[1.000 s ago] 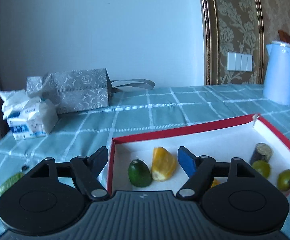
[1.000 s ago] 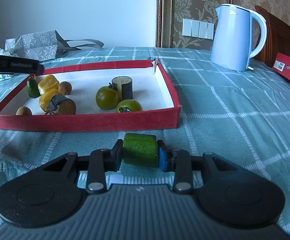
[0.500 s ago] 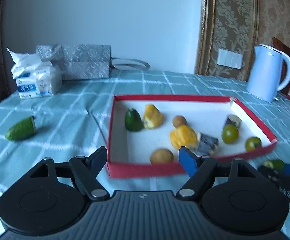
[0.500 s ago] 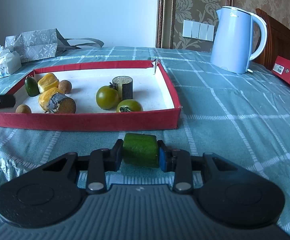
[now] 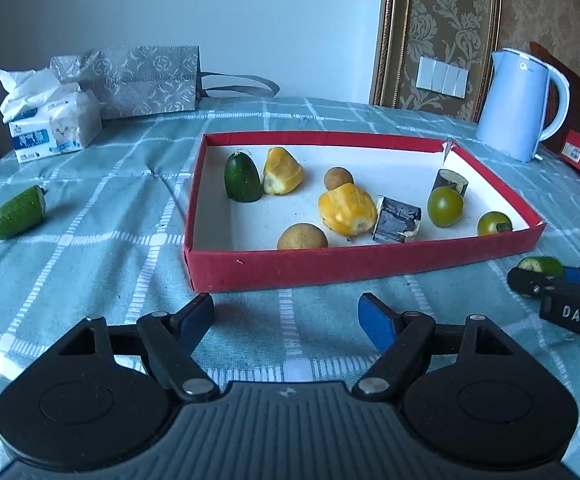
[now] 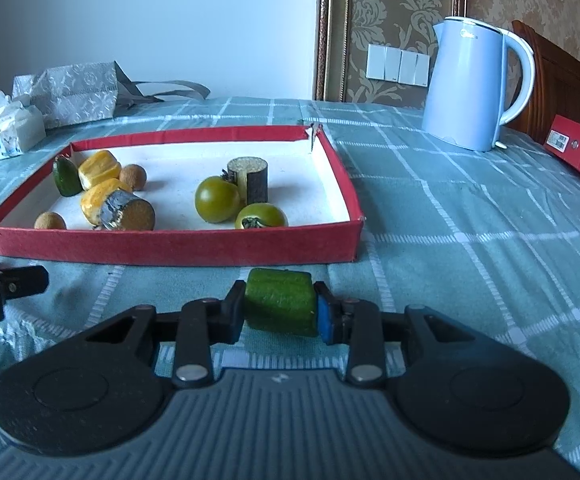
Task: Organize fruits
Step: 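Lower the cucumber piece into the tray and open the right tool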
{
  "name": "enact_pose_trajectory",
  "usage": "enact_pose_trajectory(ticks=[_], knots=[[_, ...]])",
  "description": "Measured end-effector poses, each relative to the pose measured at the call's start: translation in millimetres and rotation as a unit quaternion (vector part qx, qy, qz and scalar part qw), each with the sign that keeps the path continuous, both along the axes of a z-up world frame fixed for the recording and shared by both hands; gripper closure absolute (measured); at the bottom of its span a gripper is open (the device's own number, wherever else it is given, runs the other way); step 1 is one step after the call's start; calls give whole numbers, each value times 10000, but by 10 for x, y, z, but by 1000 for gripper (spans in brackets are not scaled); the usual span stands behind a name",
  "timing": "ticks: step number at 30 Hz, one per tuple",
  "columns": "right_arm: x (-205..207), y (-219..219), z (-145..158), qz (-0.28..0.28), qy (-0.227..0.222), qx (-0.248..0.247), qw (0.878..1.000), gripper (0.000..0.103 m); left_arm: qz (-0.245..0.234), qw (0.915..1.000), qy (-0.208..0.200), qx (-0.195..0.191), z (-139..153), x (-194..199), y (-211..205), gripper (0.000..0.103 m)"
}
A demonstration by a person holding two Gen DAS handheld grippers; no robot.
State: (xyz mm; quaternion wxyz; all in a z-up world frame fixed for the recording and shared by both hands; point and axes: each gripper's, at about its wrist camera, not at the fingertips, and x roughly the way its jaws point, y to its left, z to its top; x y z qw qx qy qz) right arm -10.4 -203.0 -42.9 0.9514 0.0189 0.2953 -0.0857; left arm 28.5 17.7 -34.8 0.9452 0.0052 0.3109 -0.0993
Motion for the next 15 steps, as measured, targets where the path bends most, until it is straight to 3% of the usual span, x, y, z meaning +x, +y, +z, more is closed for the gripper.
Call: enact_pose_trajectory(ticks=[10,15], knots=[[-53,30,62,16,-152,-141,9998,70,-22,9995,-21,314,-37,12,-81,15],[-48,102,378,231,-539,-306,9978,70,-2,9995,3,320,-40,27,-81,13]])
